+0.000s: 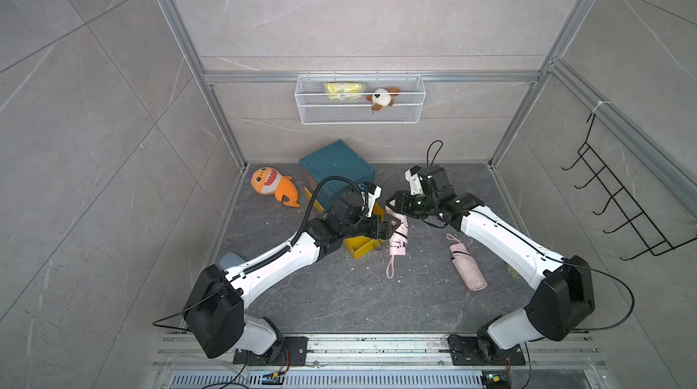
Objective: Place the umbrella in the drawer by color
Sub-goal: Pick up the umbrella from the center of the board.
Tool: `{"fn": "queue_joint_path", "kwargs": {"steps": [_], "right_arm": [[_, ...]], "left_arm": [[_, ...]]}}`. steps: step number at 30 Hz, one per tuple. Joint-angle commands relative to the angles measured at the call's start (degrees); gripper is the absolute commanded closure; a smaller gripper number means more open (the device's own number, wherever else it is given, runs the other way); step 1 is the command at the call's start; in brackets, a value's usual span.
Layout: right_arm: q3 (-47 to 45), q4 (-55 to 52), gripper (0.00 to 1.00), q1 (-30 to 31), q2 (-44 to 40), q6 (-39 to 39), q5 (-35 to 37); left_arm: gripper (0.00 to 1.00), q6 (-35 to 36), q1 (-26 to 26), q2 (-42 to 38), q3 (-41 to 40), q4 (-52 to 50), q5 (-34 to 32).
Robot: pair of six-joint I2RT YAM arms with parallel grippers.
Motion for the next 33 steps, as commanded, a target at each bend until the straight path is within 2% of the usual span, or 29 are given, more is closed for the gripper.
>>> {"fn": "queue_joint_path", "kwargs": {"steps": [1, 13, 16, 19, 23, 24, 26, 28, 30, 33], "right_arm": [[1.89, 3.46, 0.69, 0.39, -0.16, 1.85, -1.85], [1.93, 5.11, 0.69, 0.51, 0.32, 3.28, -3.16], [1.66, 5.31, 0.69, 0.45, 0.14, 3.38, -3.19], [1.17, 6.00, 0.69, 0.46, -0.11, 3.79, -3.43], [0.80, 6.25, 0.67, 0.39, -0.34, 3.78, -3.47], [0.63, 6.25, 0.65, 0.38, -0.43, 3.76, -3.35], [0.27, 5.99, 0.54, 0.29, -0.96, 3.52, -2.83], [-0.56, 5.86, 0.37, -0.31, -2.23, 2.64, -2.29], [-2.17, 6.35, 0.23, -1.03, -4.23, 1.45, -1.57], [-5.17, 7.38, 0.14, -2.37, -8.33, -1.11, -0.59]], "left_arm": [[0.12, -0.90, -0.81, 1.32, -0.33, 4.09, 2.00], [0.13, -1.34, -2.05, 4.63, 0.47, 5.75, 2.26], [0.23, -1.35, -2.14, 5.16, 0.56, 6.13, 2.57], [0.43, -1.37, -2.14, 5.25, 0.61, 6.30, 2.78], [0.56, -1.13, -2.13, 5.02, 0.77, 6.06, 2.99], [0.59, -1.06, -2.06, 4.84, 0.74, 5.90, 3.04], [0.63, -0.30, -1.97, 4.17, 0.81, 5.05, 3.15], [0.67, 1.05, -1.50, 3.18, 0.96, 3.62, 4.16], [0.70, 2.01, -0.48, 2.23, 1.27, 2.23, 6.16], [0.71, 3.01, 1.93, 1.10, 1.92, -0.04, 10.11]]}}
